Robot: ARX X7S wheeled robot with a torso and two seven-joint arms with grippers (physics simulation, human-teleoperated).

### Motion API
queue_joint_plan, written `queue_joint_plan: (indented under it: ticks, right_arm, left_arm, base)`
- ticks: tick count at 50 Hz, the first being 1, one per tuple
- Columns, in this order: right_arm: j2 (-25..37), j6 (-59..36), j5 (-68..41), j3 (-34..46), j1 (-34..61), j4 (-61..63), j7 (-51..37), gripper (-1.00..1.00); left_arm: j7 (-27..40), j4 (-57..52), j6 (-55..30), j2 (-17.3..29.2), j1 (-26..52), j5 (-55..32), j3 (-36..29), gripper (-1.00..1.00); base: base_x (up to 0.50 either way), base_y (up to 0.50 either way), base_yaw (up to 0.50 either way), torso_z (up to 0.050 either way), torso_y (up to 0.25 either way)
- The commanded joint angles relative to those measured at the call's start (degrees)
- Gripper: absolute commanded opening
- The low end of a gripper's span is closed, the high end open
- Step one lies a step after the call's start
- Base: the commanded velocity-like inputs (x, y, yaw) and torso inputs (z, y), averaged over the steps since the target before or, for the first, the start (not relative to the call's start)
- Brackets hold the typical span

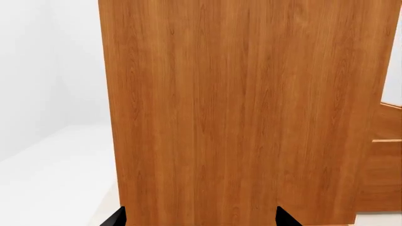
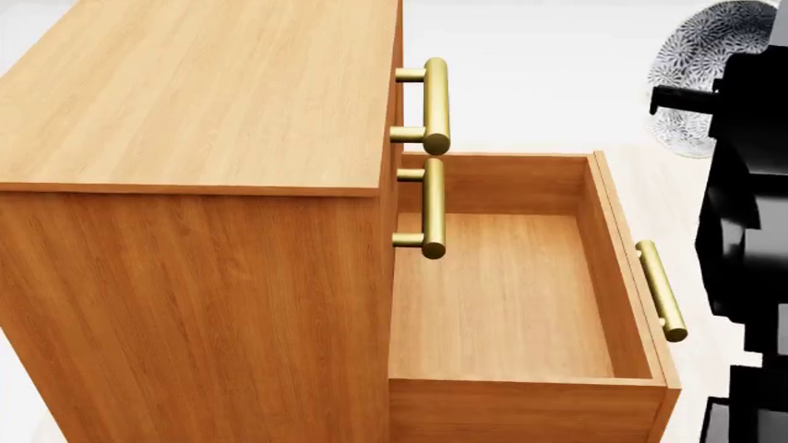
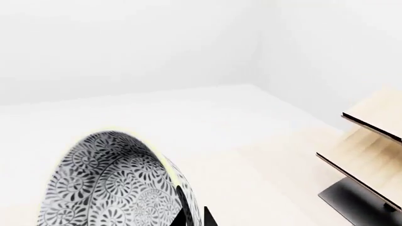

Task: Put the bowl in the bottom drawer of the cabinet and close it.

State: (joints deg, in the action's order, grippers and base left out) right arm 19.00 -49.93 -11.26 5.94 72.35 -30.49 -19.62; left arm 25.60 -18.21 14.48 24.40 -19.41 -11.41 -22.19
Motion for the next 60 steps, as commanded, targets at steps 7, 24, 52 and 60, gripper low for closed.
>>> queue_joint_plan:
  ticks: [7,24,52,60]
  right_arm:
    - [-4.3,4.3,0.9,4.4,9.0,-14.6,5.1,-1.00]
    - [-7.4,5.6,0.9,6.9,11.9,-21.1,8.1,-1.00]
    - [-10.5,8.7,0.3,8.5,12.0,-29.3,11.8,-1.00]
    - [-10.8,8.4,-0.3,8.5,10.6,-29.0,12.4,-1.00]
  left_arm:
    - [0.2,-0.1,0.3,0.2,-0.1,-0.1,-0.2,1.00]
    - [0.4,-0.3,0.4,0.5,-0.3,-0.2,-0.4,1.00]
    - [0.5,0.1,0.6,0.7,0.2,-0.5,-0.7,1.00]
    - [0.5,0.1,0.7,0.8,0.2,-0.6,-0.7,1.00]
  base:
    - [0.00,0.00,0.00,0.000,0.000]
    - [0.00,0.00,0.00,0.000,0.001]
    - [0.00,0.00,0.00,0.000,0.000]
    - [0.00,0.00,0.00,0.000,0.000]
